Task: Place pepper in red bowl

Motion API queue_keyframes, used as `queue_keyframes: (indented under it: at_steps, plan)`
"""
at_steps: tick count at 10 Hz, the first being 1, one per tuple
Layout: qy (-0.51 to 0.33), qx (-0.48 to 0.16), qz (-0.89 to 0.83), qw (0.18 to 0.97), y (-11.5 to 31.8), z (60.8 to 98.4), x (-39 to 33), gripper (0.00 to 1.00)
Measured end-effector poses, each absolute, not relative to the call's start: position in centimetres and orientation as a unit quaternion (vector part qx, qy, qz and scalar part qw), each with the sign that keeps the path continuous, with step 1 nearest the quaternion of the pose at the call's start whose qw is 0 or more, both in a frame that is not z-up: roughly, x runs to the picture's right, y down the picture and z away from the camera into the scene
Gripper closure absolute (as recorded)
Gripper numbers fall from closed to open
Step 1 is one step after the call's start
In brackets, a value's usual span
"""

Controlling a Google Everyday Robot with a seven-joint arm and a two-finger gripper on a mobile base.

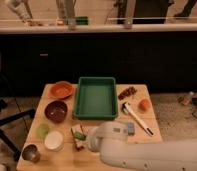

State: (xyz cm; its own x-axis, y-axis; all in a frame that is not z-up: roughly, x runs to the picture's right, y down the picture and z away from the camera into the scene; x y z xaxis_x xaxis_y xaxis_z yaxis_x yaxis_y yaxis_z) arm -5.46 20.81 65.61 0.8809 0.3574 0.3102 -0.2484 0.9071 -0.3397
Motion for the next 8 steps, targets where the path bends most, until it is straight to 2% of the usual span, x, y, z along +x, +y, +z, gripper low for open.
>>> queue_keyframes:
  at_steps: [2, 8]
  plan:
    - [-0.195, -0.136, 0.143, 0.961, 18.8, 65.6, -5.6, 1.00]
    - [-0.195, -0.125, 0.134, 0.964, 18.2, 65.7, -5.8, 1.00]
